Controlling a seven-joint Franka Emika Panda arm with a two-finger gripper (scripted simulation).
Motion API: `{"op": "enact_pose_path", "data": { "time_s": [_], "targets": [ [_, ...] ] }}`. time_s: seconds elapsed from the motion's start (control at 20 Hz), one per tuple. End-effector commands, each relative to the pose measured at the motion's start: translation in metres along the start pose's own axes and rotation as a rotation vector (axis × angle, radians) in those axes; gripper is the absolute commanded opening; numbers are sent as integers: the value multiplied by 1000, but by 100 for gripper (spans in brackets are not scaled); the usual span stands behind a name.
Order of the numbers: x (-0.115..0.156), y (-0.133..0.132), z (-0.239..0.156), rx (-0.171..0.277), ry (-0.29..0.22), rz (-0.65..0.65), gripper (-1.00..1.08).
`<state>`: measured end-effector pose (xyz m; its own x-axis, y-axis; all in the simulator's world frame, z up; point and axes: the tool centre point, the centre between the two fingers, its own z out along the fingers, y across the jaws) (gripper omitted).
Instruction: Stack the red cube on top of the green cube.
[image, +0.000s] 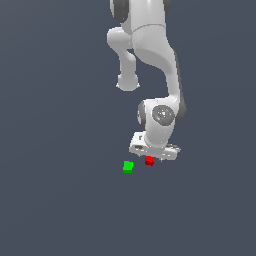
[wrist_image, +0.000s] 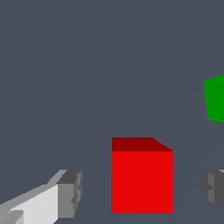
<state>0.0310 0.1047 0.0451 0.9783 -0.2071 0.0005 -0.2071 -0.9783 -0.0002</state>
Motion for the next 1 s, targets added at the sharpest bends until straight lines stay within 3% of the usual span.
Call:
{"op": "enact_pose_path", "data": {
  "time_s": [0.0,0.35,0.4,0.95],
  "targets": [
    [-1,0,13,0,-1,1,100],
    [1,0,25,0,-1,1,100],
    [1,0,25,0,-1,1,-100],
    [1,0,25,0,-1,2,-100]
  ]
}}
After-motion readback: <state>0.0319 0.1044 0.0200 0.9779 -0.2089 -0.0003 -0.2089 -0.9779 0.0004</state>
